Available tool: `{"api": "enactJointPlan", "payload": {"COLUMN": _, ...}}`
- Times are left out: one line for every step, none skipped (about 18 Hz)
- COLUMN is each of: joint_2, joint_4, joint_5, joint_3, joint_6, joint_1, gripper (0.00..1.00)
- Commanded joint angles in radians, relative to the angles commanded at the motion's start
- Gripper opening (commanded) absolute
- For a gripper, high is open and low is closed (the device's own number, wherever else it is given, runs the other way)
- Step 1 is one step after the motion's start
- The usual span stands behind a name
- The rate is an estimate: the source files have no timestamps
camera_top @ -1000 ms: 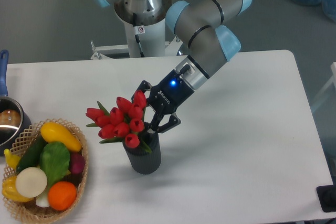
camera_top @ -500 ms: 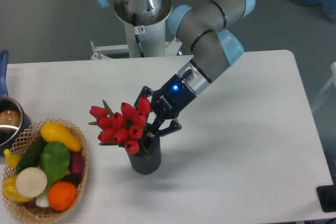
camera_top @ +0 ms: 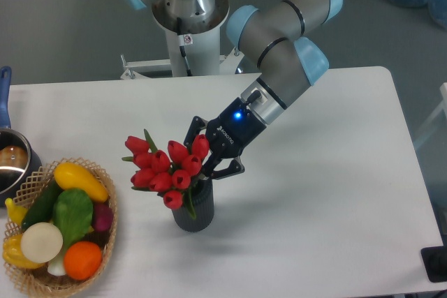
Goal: Pick up the flowers from the vase
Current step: 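Close the gripper on the tulip bunch stems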
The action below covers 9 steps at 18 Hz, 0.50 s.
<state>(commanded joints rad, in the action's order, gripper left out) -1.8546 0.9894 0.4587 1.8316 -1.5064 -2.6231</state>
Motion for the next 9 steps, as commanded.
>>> {"api": "enactJointPlan", "payload": {"joint_2": 0.000, "joint_4": -0.002, "joint_5": 0.000, "joint_3": 0.000, "joint_6": 0.000, "joint_1": 0.000, "gripper": 0.36}}
{"api": "enactJointPlan", "payload": {"joint_2": 0.002, "joint_4": -0.002, "joint_5": 0.000, "joint_3": 0.000, "joint_6": 0.000, "joint_1": -0.003, "gripper": 0.36}}
{"api": "enactJointPlan", "payload": {"joint_2": 0.005, "joint_4": -0.002, "joint_5": 0.000, "joint_3": 0.000, "joint_6": 0.002, "joint_1": -0.003, "gripper": 0.36}}
{"api": "enactJointPlan", "payload": {"joint_2": 0.008, "joint_4": -0.002, "joint_5": -0.006, "joint_3": 0.000, "joint_6": 0.008, "joint_1": -0.003, "gripper": 0.36}}
{"api": "enactJointPlan", "payload": {"joint_2": 0.009, "joint_4": -0.002, "joint_5": -0.020, "joint_3": 0.000, "joint_6": 0.017, "joint_1": -0.003, "gripper": 0.36}}
{"api": "enactJointPlan", "payload": {"joint_2": 0.012, "joint_4": -0.002, "joint_5": -0.037, "joint_3": 0.000, "joint_6": 0.028, "joint_1": -0.002, "gripper": 0.36}}
{"api": "enactJointPlan", "payload": {"joint_2": 0.015, "joint_4": -0.003, "joint_5": -0.055, "joint_3": 0.000, "joint_6": 0.034, "joint_1": -0.002, "gripper": 0.36}}
{"api": "enactJointPlan", "payload": {"joint_2": 0.020, "joint_4": -0.003, "joint_5": -0.070, "joint_3": 0.000, "joint_6": 0.038, "joint_1": -0.003, "gripper": 0.36}}
{"api": "enactJointPlan", "payload": {"joint_2": 0.024, "joint_4": -0.002, "joint_5": -0.080, "joint_3": 0.000, "joint_6": 0.040, "joint_1": -0.002, "gripper": 0.36}}
